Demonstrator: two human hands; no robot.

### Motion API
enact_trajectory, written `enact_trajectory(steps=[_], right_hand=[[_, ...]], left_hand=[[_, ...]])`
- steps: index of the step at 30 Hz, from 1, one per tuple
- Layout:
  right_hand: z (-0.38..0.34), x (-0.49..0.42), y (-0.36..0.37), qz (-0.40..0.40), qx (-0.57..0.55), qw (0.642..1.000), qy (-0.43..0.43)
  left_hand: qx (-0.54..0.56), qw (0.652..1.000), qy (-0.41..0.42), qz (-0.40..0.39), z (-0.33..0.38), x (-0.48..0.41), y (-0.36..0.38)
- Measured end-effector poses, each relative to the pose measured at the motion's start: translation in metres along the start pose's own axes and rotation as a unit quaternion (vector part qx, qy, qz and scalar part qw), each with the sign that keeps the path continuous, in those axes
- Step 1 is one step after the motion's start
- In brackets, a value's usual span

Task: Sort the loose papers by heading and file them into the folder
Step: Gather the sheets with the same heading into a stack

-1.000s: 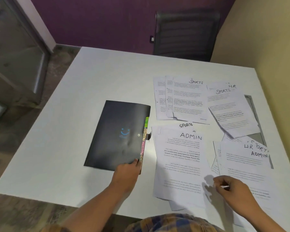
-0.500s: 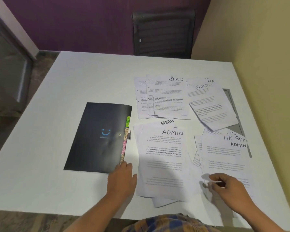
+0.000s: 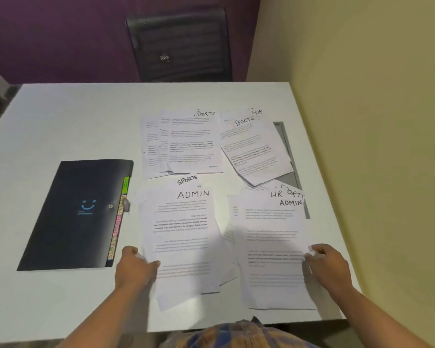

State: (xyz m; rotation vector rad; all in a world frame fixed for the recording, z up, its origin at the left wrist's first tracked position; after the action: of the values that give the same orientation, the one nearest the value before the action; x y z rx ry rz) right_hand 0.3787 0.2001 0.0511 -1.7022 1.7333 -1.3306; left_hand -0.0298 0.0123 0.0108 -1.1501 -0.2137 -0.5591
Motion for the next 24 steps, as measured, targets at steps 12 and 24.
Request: enact_trajectory(steps=[12,24], right_hand=[[0.02,-0.02,0.008,-0.046,0.169,0.984,-0.034],[0.02,-0.026,0.017,-0.033,0.136,0.99,0.017]], left_hand=[[0.009,0.998,-0.045,0.045,0.023,0.024,0.01],[-0.021,0.999,-0.018,0.043,0.036,0.021,0.012]])
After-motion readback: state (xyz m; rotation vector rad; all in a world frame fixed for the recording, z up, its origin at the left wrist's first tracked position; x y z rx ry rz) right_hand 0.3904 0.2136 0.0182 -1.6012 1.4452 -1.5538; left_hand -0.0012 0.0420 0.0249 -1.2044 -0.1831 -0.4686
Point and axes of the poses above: each hand's wrist, its own x-axis away from the middle knuckle, its own y-axis out of the palm, z = x × y, the point moved 2 cm from there along -x, towards the middle knuckle, and after that the axes turned 9 degrees about z, right-handed, at the moved point
